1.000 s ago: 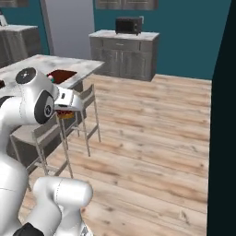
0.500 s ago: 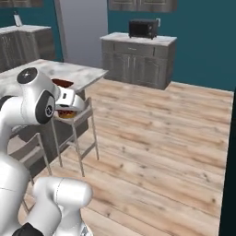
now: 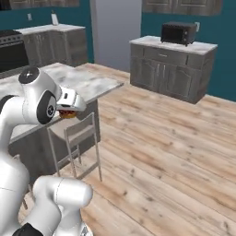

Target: Take the cupcake and cake from the fridge and place them on the empty tray on the dining counter.

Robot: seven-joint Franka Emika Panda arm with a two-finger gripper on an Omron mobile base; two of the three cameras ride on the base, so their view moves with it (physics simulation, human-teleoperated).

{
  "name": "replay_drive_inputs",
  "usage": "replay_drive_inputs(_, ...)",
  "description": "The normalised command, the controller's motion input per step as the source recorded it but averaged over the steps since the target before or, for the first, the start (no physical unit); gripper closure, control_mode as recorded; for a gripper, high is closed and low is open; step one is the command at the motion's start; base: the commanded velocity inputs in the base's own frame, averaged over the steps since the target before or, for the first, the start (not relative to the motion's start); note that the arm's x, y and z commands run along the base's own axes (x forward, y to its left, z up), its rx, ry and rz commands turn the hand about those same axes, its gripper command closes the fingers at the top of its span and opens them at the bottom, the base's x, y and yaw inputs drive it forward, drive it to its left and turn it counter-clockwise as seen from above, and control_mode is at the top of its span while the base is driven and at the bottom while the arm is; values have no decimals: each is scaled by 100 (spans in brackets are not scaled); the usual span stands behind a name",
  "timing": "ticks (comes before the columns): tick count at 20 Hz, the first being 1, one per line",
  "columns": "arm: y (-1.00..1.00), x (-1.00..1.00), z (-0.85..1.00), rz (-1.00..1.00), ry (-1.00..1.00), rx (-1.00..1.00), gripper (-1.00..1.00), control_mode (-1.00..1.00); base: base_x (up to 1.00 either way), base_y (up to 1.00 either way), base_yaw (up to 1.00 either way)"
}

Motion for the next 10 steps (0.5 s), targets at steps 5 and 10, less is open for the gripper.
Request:
replay_drive_inputs(5,0,0,0,0,0,0,100,100,100,-48,44)
replay_drive_inputs(10,0,0,0,0,0,0,100,100,99,-37,54)
